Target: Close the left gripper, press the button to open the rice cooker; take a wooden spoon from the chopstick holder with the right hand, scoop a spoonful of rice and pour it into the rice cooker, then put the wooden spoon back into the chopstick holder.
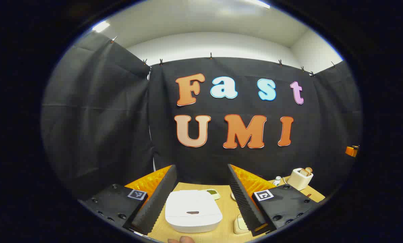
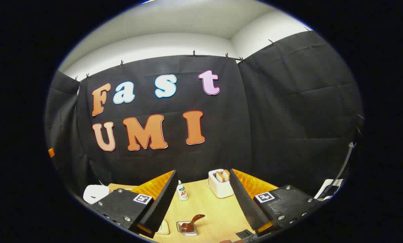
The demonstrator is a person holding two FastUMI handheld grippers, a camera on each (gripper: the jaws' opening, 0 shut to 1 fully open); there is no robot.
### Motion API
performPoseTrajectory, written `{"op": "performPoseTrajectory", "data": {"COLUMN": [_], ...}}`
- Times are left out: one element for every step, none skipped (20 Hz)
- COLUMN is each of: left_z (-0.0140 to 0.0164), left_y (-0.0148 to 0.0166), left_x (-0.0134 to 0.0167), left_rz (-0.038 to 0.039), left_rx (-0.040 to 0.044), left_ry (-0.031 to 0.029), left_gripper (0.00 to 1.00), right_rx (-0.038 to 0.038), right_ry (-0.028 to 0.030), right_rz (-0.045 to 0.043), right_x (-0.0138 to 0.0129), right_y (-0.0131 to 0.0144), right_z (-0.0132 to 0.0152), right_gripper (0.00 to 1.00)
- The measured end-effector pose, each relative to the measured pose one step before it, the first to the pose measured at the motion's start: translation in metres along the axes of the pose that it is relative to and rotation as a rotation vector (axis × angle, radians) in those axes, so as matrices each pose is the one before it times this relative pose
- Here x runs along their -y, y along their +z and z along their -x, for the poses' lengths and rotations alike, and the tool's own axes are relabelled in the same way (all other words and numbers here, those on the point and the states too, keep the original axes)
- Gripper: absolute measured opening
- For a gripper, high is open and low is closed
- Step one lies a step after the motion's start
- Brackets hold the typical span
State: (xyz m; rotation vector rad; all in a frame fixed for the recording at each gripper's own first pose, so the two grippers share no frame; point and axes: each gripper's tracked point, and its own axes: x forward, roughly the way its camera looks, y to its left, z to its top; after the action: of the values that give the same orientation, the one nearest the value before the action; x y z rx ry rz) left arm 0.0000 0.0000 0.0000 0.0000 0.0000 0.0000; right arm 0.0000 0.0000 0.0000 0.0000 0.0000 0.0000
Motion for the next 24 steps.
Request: {"op": "performPoseTrajectory", "data": {"left_z": [0.00106,0.00177,-0.00191,0.00116,0.00273,-0.00017,0.00056,-0.00044,-0.00199,-0.00153,-0.00186,0.00094,-0.00069,-0.00094,-0.00159,-0.00103,-0.00034,-0.00238,-0.00194,0.00073,-0.00075,-0.00116,-0.00158,-0.00287], "left_y": [0.00943,0.01106,0.00817,-0.00005,-0.00297,-0.00038,-0.00310,-0.00440,-0.00391,-0.00188,0.00098,-0.00079,-0.00046,-0.00038,-0.00244,-0.00113,0.00050,0.00228,-0.00043,-0.00280,-0.00135,-0.00045,-0.00114,-0.00243], "left_x": [-0.00653,-0.00672,-0.00534,0.00060,0.00177,0.00235,0.00448,0.00536,-0.00141,-0.00047,-0.00010,0.00198,0.00112,-0.00090,-0.00251,-0.00171,-0.00219,-0.00437,-0.00380,-0.00246,-0.00184,-0.00343,-0.00179,-0.00008], "left_rz": [-0.00330,-0.01082,-0.01873,-0.01527,-0.00276,0.01293,0.01285,0.00673,0.00033,-0.00050,0.00330,0.00699,0.00709,0.00210,-0.00010,0.00125,0.00437,0.00483,0.00126,-0.00238,-0.00313,-0.00118,0.00020,0.00326], "left_rx": [0.02788,0.03521,0.02031,0.00394,-0.00307,-0.00572,-0.01173,-0.01237,-0.01175,-0.00486,-0.00610,-0.00616,-0.00729,-0.00795,-0.00770,-0.00679,-0.00150,0.00103,-0.00187,-0.00464,-0.00493,-0.00258,-0.00659,-0.00696], "left_ry": [0.01419,0.02760,0.01933,0.00580,0.00299,0.00222,-0.01393,-0.01414,-0.00156,0.00119,-0.00327,-0.00881,-0.00529,-0.00048,0.00319,0.00200,0.00767,0.01635,0.00992,0.00611,0.00670,0.00750,0.00420,0.00217], "left_gripper": [0.99,1.00,1.00,1.00,1.00,1.00,0.99,0.99,0.99,0.99,1.00,1.00,0.99,0.99,0.99,1.00,1.00,0.99,0.99,1.00,1.00,1.00,1.00,0.99], "right_rx": [0.01175,0.00393,-0.00490,-0.01165,-0.00693,0.00496,0.00986,0.00662,0.00207,-0.00460,-0.00320,0.00086,-0.00311,0.00046,0.00307,0.00110,-0.00010,-0.00086,-0.00494,-0.00448,-0.00118,-0.00220,-0.00002,0.00199], "right_ry": [-0.00473,-0.00047,0.00779,0.00341,-0.00261,-0.00005,-0.00146,-0.00564,-0.00451,-0.00054,0.00370,0.00146,-0.00469,-0.00696,-0.00525,-0.00138,0.00094,0.00307,0.00603,0.00472,0.00260,0.00095,-0.00327,-0.00641], "right_rz": [0.02319,0.02244,0.02295,0.01703,0.01126,0.01364,0.01621,0.01450,0.01154,0.00673,0.00325,0.00045,-0.00156,-0.00413,-0.00455,-0.00369,-0.00237,-0.00263,-0.00220,-0.00216,-0.00085,0.00116,0.00176,-0.00004], "right_x": [-0.00005,-0.00065,-0.00275,-0.00229,-0.00071,-0.00023,-0.00162,0.00028,0.00064,-0.00124,-0.00111,0.00107,0.00186,0.00406,0.00238,0.00020,-0.00035,0.00013,-0.00138,-0.00091,-0.00107,0.00025,0.00059,0.00173], "right_y": [0.00550,0.00215,-0.00053,-0.00148,-0.00164,0.00068,-0.00025,0.00005,-0.00023,-0.00244,-0.00095,0.00138,-0.00006,-0.00025,0.00126,-0.00066,-0.00019,0.00051,-0.00136,-0.00199,-0.00125,-0.00124,0.00019,0.00062], "right_z": [0.00136,0.00167,0.00080,0.00097,0.00101,0.00062,0.00151,0.00170,0.00035,0.00125,0.00070,-0.00030,-0.00098,-0.00006,0.00046,-0.00083,0.00013,-0.00088,-0.00090,-0.00052,-0.00014,-0.00025,0.00027,-0.00063], "right_gripper": [1.00,0.95,0.95,0.95,1.00,0.95,0.95,1.00,0.95,1.00,0.95,0.95,0.95,0.95,0.95,0.95,0.95,0.95,0.95,0.95,0.95,0.95,0.95,0.95]}}
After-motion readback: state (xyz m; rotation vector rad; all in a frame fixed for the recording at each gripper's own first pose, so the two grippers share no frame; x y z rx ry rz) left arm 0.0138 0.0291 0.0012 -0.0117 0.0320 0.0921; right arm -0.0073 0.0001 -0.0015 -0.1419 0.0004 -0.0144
